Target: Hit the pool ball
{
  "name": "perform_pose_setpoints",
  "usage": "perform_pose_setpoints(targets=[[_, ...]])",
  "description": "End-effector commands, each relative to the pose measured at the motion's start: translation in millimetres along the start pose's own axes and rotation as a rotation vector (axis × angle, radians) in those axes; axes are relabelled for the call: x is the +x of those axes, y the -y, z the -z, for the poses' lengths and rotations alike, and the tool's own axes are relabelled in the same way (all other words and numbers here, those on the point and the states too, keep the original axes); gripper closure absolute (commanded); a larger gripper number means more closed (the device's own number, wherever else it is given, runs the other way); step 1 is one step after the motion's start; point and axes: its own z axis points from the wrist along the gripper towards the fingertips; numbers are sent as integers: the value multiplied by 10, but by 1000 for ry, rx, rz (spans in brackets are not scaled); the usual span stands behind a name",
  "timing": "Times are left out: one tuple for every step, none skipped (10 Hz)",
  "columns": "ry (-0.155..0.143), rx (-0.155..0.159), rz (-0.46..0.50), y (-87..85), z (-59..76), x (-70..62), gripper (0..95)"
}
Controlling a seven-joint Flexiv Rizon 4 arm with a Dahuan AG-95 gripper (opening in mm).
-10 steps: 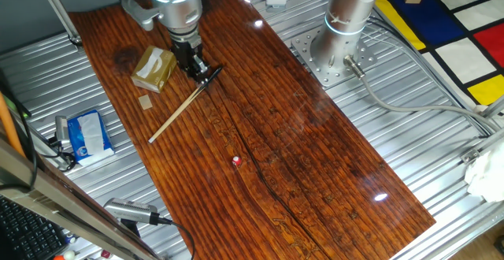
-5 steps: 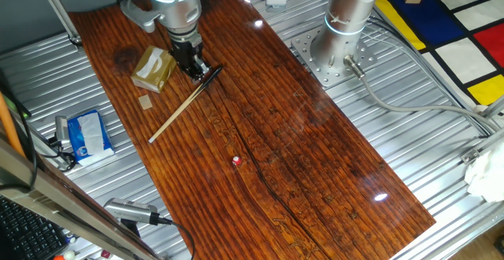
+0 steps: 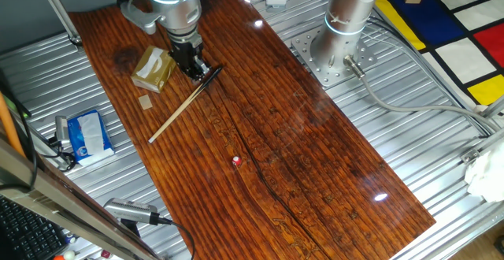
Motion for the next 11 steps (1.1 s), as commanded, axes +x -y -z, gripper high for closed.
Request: perform_pose_setpoints(targets=[[-39,47,113,19,-78,2,950],[-39,48,119,27,-108,7,950],[-59,71,124,69,-174,44,950],[-61,77,127,106,-210,83,950],[-56,76,133,170,-262,156,950],[-53,76,136,218,-305,216,950],[-46,76,140,261,-362,274,950],[-40,76,143,294,-431,322,950],[-35,76,146,309,-493,346,950],[-28,77,149,314,-563,361,950],[-28,78,149,314,-580,362,950]])
